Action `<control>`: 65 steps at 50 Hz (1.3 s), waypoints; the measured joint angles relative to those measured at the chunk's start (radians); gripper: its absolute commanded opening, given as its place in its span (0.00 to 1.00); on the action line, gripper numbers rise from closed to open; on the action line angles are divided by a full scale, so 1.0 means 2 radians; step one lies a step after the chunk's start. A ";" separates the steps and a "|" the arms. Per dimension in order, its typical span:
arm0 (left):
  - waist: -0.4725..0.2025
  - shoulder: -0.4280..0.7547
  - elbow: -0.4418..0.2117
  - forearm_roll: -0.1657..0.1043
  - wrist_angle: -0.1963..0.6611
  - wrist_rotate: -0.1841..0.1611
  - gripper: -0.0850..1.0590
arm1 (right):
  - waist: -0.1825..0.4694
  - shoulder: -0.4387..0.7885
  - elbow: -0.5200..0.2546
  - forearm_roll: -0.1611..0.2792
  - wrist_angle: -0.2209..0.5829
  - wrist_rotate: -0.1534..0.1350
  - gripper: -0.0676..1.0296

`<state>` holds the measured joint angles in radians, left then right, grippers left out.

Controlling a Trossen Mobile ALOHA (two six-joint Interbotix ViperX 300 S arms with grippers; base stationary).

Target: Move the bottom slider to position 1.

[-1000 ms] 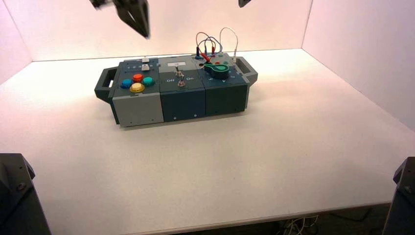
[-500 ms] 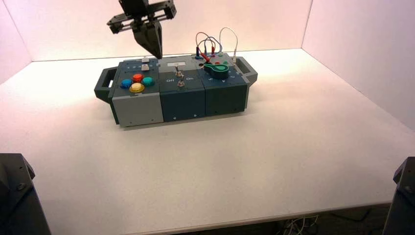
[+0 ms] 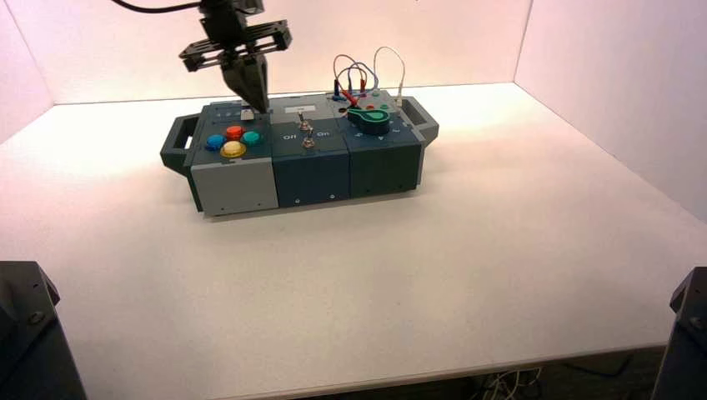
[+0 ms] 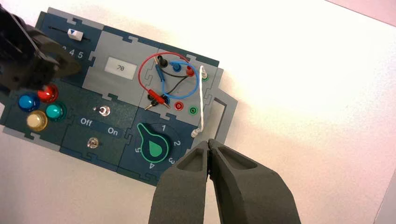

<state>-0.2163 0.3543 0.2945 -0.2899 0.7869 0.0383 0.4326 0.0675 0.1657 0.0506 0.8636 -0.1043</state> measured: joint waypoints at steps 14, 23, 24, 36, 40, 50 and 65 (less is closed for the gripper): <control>0.008 0.001 0.000 0.002 0.009 0.006 0.05 | 0.000 0.000 0.000 0.001 0.001 0.002 0.04; 0.013 0.001 0.010 0.004 0.012 0.006 0.05 | 0.000 0.000 0.000 0.001 0.001 0.003 0.04; 0.014 0.001 0.012 0.004 0.012 0.006 0.05 | 0.000 0.000 0.000 0.001 0.000 0.003 0.04; 0.030 -0.012 0.033 0.010 0.014 0.007 0.05 | 0.000 0.000 0.000 0.001 0.001 0.004 0.04; 0.035 -0.015 0.038 0.013 0.015 0.007 0.05 | 0.000 0.002 0.000 0.001 0.000 0.005 0.04; 0.043 -0.019 0.044 0.018 0.012 0.008 0.05 | 0.000 0.002 0.000 0.001 0.001 0.005 0.04; 0.044 -0.028 0.046 0.018 0.018 0.010 0.05 | 0.000 0.002 0.000 0.001 0.001 0.005 0.04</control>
<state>-0.1273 0.2991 0.3866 -0.2531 0.8237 0.0583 0.4326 0.0721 0.1657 0.0522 0.8652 -0.0951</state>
